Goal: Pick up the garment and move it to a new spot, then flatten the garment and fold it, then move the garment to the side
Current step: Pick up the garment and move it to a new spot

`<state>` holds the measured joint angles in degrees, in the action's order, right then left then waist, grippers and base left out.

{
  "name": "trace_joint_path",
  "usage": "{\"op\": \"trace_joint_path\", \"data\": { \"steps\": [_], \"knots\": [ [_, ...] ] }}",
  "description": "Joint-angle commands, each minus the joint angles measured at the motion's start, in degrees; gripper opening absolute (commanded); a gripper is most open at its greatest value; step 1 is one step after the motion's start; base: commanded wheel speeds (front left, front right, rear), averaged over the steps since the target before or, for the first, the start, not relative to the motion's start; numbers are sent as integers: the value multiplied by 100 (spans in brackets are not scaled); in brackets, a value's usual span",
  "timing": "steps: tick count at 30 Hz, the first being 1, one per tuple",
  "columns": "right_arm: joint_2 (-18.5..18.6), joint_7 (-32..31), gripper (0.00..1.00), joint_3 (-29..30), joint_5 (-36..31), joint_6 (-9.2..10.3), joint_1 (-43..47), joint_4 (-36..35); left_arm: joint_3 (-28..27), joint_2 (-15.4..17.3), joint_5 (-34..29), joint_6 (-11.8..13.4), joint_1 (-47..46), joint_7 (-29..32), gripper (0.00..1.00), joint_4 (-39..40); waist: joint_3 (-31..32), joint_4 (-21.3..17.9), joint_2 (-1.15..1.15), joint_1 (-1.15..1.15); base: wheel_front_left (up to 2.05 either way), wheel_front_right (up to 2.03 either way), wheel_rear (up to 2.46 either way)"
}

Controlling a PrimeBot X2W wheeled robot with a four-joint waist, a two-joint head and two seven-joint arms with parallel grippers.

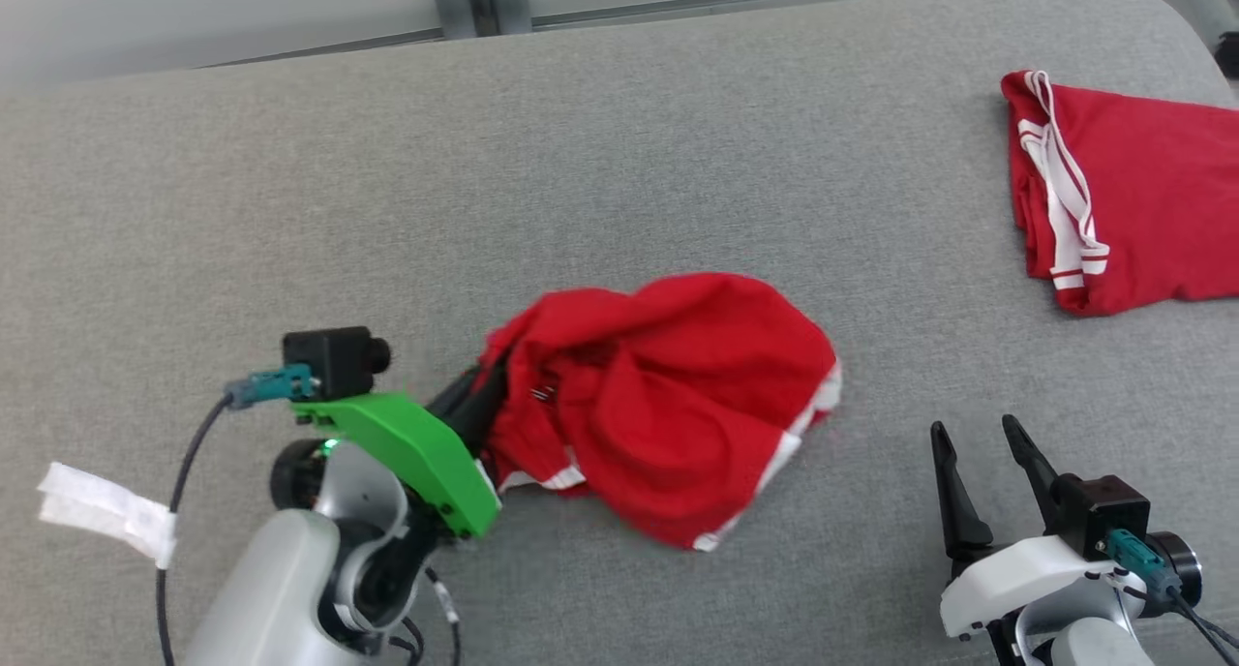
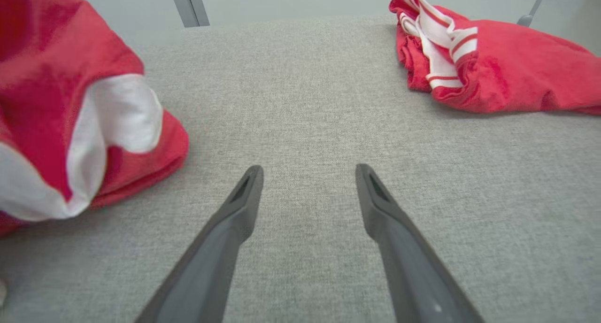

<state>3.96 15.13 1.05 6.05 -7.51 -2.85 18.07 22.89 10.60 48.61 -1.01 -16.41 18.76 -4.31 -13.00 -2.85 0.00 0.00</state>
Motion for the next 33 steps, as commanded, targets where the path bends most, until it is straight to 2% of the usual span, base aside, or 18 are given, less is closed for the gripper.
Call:
{"op": "trace_joint_path", "data": {
  "steps": [1,3,4,5,6,10,13,16,21,26,29,33],
  "knots": [
    [-24,0,100,-9,20,4,-70,14,-123,82,-136,13,-175,-208,0,-303,-57,-170,0,0,0,0,0],
    [-34,0,100,1,25,4,-55,45,-326,83,-270,112,-360,-617,2,-858,-49,-217,0,0,0,0,0],
    [-43,0,100,8,27,4,-43,60,-376,80,-362,113,-458,-829,45,-1126,-48,-238,0,0,0,0,0],
    [-45,0,100,15,28,4,-31,69,-420,85,-435,116,-524,-1001,67,-1353,-42,-253,0,0,0,0,0],
    [-46,0,100,24,25,4,-11,84,-469,75,-492,120,-596,-1193,100,-1615,-35,-269,0,0,0,0,0],
    [-52,0,100,68,-3,4,58,123,-480,35,-636,13,-788,-1696,100,-2391,26,-297,0,0,0,0,0],
    [-37,0,100,133,-31,5,115,117,-435,82,-969,108,-820,-2272,100,-2694,105,-291,0,0,0,0,0],
    [0,0,100,212,-63,4,171,57,-462,-7,-1146,207,-623,-2943,100,-2729,228,-260,0,0,0,0,0],
    [18,0,100,334,-87,4,333,-25,-653,-48,-1434,418,-52,-3368,100,-2261,479,-167,0,0,0,0,0],
    [40,0,100,448,-101,5,541,-80,-1183,-288,-2106,593,1057,-3390,100,-1088,746,-46,0,0,0,0,0],
    [52,0,100,510,-113,4,667,-118,-1391,-423,-2669,566,1705,-3393,100,-617,875,27,0,0,0,0,0],
    [65,0,100,595,-126,4,819,-155,-1689,-620,-2987,426,2296,-3395,100,-379,1018,140,0,0,0,0,0]
  ]
}}
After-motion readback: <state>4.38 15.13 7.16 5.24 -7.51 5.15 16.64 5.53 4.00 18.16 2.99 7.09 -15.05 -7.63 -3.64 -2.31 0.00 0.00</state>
